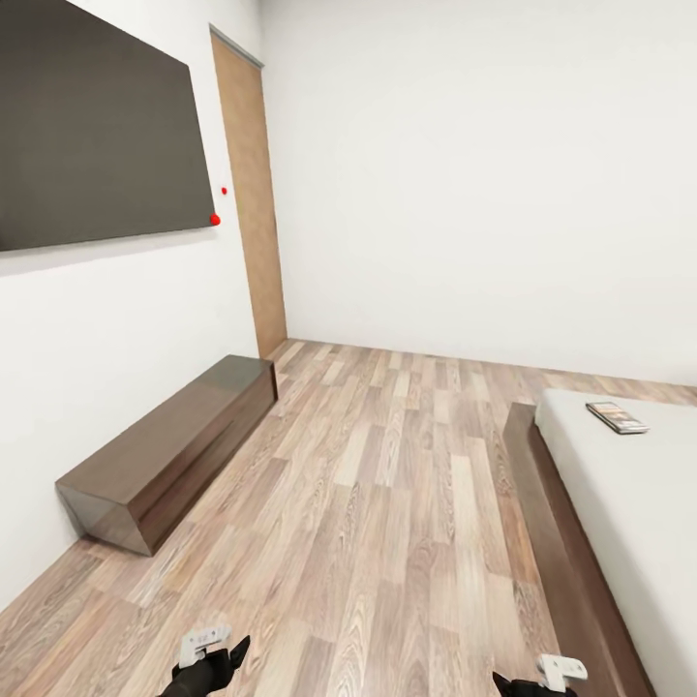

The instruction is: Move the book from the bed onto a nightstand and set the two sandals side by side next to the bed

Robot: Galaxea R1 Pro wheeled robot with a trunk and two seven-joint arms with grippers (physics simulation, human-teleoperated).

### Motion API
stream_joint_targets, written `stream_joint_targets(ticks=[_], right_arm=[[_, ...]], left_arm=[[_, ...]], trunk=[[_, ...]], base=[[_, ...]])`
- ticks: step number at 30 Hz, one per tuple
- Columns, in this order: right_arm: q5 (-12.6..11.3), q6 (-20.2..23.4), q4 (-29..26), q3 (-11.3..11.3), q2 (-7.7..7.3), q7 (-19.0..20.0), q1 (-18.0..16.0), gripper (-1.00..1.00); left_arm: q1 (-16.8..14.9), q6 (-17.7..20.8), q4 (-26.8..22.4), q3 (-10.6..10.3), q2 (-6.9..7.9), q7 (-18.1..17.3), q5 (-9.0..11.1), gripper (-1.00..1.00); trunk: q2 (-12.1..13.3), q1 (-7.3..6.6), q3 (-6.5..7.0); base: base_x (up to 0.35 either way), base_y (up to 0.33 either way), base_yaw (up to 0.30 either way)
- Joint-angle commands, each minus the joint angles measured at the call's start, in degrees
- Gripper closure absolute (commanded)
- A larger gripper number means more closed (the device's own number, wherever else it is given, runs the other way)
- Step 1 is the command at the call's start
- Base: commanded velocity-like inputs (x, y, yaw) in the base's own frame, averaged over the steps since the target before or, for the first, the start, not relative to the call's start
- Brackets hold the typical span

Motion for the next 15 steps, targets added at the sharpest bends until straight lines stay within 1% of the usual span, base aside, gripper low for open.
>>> stream_joint_targets(ticks=[1,15], right_arm=[[-0.6,-0.3,0.2,0.5,0.00,0.3,-0.1,-1.00],[-0.6,-0.3,0.1,0.5,0.00,0.3,-0.1,-1.00]], left_arm=[[0.0,-0.2,0.1,-0.5,0.01,-0.2,0.6,-1.00],[0.0,-0.2,0.1,-0.5,0.00,-0.2,0.6,-1.00]], trunk=[[0.0,0.03,-0.06],[0.0,0.03,-0.06]], base=[[0.318,0.000,0.000],[0.328,0.000,0.000]])
